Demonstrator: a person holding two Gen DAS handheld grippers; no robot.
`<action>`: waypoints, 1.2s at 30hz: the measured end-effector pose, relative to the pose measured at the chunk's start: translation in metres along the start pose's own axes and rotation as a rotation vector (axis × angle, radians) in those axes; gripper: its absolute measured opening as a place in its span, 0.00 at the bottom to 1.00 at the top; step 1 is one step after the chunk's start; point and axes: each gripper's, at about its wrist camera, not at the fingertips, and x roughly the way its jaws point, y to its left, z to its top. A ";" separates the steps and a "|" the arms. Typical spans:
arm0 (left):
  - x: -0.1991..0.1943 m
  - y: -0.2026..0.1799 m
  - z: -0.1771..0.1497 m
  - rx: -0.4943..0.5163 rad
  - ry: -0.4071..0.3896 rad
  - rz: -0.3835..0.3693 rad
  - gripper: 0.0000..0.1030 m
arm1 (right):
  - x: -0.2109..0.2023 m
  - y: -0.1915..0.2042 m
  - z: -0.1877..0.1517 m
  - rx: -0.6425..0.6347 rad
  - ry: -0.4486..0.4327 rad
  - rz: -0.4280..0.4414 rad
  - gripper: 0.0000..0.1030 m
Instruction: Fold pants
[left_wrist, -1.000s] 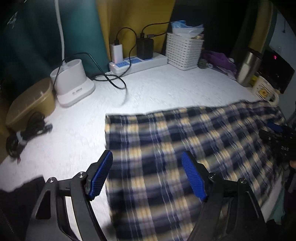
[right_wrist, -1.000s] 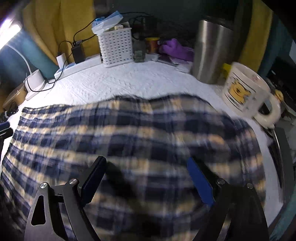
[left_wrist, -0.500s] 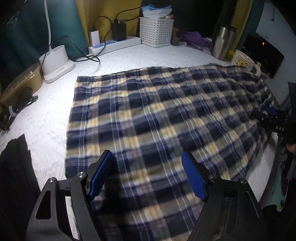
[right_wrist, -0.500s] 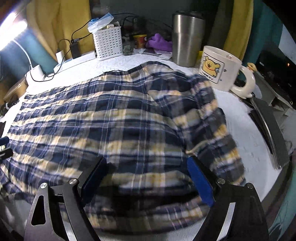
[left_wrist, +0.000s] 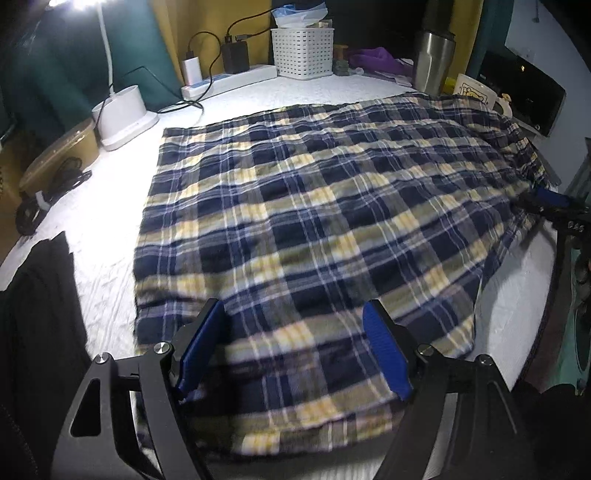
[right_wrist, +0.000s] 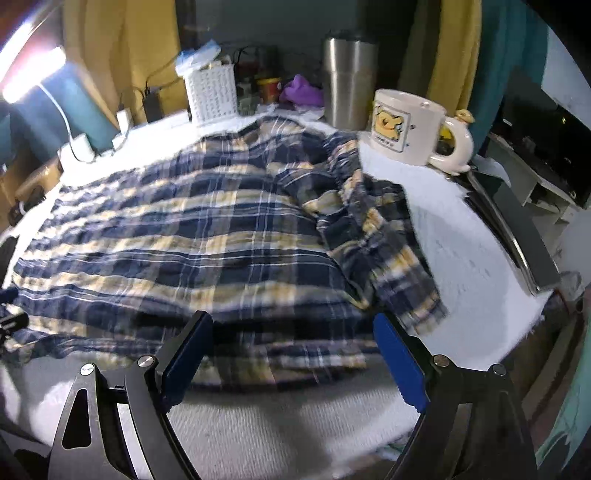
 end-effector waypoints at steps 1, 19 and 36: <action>-0.002 0.001 -0.001 -0.002 0.000 0.001 0.75 | -0.005 -0.002 -0.001 0.008 -0.010 0.004 0.87; -0.027 0.028 0.005 -0.065 -0.069 0.093 0.75 | -0.011 -0.034 -0.018 0.203 0.008 0.173 0.87; -0.012 0.066 0.028 -0.141 -0.036 0.162 0.75 | 0.030 -0.043 0.028 0.264 -0.016 0.213 0.91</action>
